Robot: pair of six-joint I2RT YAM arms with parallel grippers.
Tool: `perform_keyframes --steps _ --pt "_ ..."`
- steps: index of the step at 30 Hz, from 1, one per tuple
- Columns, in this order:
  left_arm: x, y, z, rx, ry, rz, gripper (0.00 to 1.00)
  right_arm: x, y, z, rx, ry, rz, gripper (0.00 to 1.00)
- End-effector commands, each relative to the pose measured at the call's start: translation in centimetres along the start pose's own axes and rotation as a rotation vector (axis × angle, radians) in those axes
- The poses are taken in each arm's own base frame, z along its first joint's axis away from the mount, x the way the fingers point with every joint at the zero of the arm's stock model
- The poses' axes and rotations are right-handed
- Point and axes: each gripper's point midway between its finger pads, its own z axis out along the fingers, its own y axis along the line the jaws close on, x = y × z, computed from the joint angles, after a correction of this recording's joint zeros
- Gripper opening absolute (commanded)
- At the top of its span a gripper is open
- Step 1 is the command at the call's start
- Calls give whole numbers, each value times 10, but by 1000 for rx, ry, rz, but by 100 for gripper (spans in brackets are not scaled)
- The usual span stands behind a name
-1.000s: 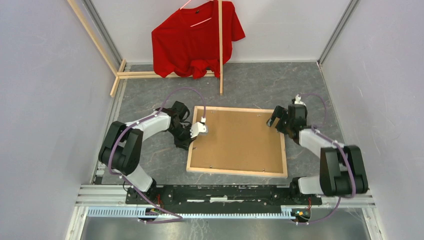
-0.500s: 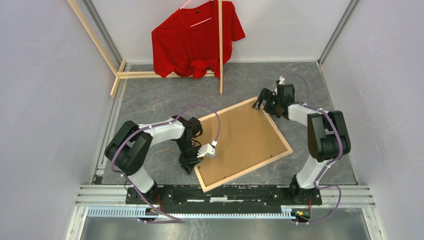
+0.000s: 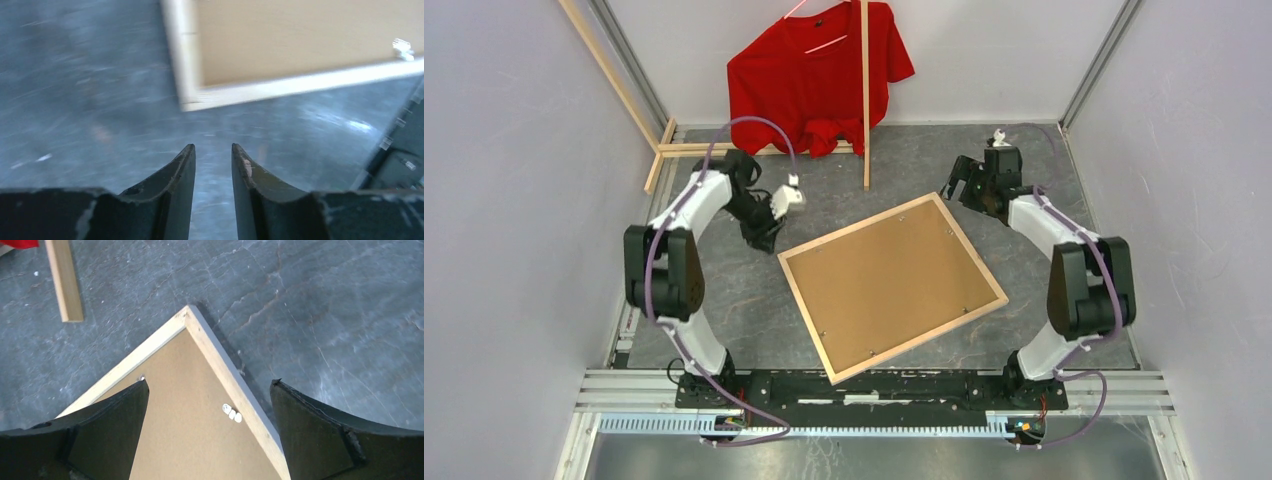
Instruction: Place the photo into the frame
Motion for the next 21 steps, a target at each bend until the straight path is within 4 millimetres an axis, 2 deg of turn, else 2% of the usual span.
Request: perform_keyframes --steps 1,3,7,9,12,14,19,21 --pt "-4 90 6 -203 -63 -228 38 0 1 -33 -25 -60 32 98" --pt "-9 112 13 -221 -112 -290 35 21 1 -41 -60 -25 46 98" --pt "-14 124 30 -211 -160 -340 31 59 3 -53 -137 42 81 98" --pt "-13 125 39 -209 -161 -354 29 73 6 -61 -169 52 86 98" --pt "-6 118 56 -195 -134 -360 29 86 19 -71 -211 47 55 98" --pt "0 108 68 -180 -115 -361 28 98 35 -75 -236 65 20 98" --pt "4 90 84 -140 -97 -350 27 138 83 -81 -326 119 -34 98" --pt "6 83 88 -118 -90 -343 27 145 103 -82 -369 118 -40 98"
